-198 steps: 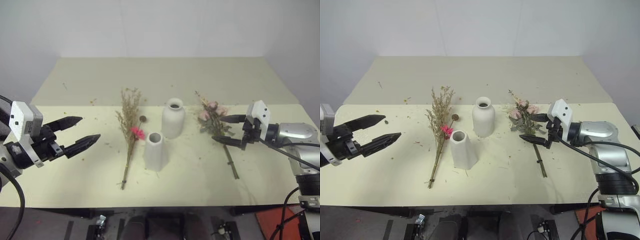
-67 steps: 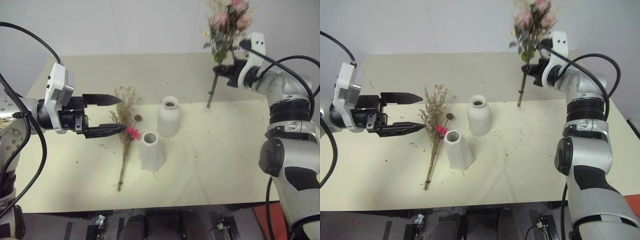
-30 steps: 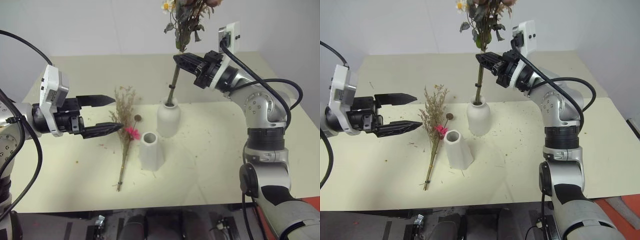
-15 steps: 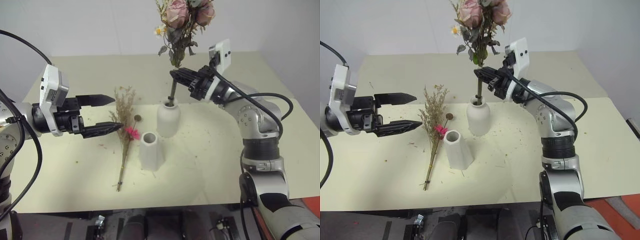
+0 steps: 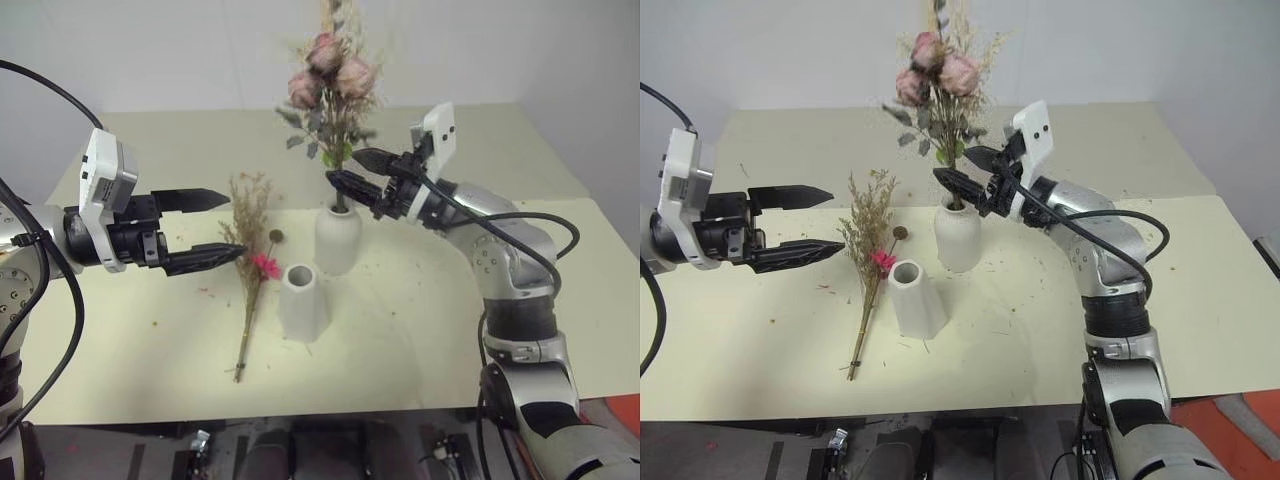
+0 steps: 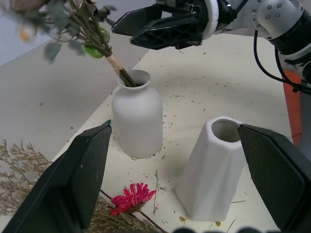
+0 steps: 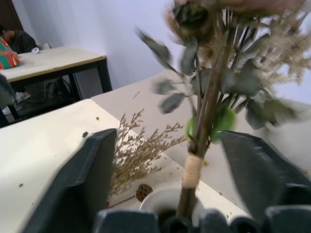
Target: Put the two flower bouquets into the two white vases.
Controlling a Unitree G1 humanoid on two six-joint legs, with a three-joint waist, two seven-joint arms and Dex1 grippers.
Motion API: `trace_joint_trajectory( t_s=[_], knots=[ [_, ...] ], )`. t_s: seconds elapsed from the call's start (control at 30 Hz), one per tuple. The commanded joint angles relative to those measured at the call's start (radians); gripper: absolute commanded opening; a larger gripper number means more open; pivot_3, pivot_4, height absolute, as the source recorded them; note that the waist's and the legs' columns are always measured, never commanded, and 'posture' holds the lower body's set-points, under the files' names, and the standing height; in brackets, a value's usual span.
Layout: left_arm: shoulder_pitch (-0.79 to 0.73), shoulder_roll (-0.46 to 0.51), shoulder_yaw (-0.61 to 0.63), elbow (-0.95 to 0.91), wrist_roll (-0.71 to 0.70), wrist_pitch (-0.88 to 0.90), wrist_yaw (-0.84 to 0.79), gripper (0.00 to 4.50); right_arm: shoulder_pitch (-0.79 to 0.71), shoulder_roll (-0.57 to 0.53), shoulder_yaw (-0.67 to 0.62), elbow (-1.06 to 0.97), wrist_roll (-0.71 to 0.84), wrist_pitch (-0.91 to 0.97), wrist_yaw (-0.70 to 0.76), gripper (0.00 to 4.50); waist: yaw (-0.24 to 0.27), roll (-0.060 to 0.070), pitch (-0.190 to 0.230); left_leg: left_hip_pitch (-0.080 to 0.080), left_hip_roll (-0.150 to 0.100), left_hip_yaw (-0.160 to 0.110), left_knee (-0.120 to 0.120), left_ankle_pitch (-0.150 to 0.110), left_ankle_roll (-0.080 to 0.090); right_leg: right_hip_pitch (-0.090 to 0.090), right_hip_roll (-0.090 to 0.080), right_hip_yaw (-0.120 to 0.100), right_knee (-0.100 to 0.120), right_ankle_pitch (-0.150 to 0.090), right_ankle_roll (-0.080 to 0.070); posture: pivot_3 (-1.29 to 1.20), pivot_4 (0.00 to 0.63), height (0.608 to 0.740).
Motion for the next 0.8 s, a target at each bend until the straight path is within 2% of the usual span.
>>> trace_joint_trajectory(
  t_s=[0.03,0.3,0.43,0.6,0.8],
  knots=[
    [-0.009,0.015,0.029,-0.006,-0.011,0.003,0.001,4.50,0.013,-0.025,-0.034,-0.080,0.030,0.003,0.005,4.47,0.000,0.000,0.000,0.000,0.000,0.000,0.000,0.000,0.000,0.000,0.000,0.000,0.000,0.000,0.000,0.00,0.150,0.740],
    [0.002,0.008,0.032,-0.011,-0.017,0.009,0.013,4.50,0.058,-0.076,-0.049,-0.119,0.057,0.035,0.017,4.47,0.000,0.000,0.000,0.000,0.000,0.000,0.000,0.000,0.000,0.000,0.000,0.000,0.000,0.000,0.000,0.00,0.150,0.740],
    [0.032,0.027,0.027,-0.035,-0.006,0.062,0.061,4.50,0.078,-0.137,-0.054,-0.125,0.072,0.042,0.069,4.47,0.000,0.000,0.000,0.001,0.000,0.000,0.000,0.000,0.000,0.001,0.000,0.000,0.000,0.000,0.000,0.00,0.150,0.740],
    [0.027,0.122,-0.085,-0.052,0.051,0.232,0.148,4.50,0.052,-0.284,-0.050,-0.082,0.116,0.045,0.284,4.47,0.001,0.000,0.000,0.001,0.000,0.000,0.000,0.000,0.001,0.002,0.000,0.000,-0.001,0.000,0.000,0.00,0.150,0.740],
    [-0.136,0.102,-0.264,-0.022,0.059,0.509,0.262,4.50,-0.037,-0.405,-0.009,0.020,0.113,-0.026,0.560,4.47,0.003,-0.001,0.000,0.005,0.000,0.000,0.000,-0.001,0.002,0.005,0.000,0.000,-0.004,0.000,0.000,0.00,0.150,0.740]
  ],
)
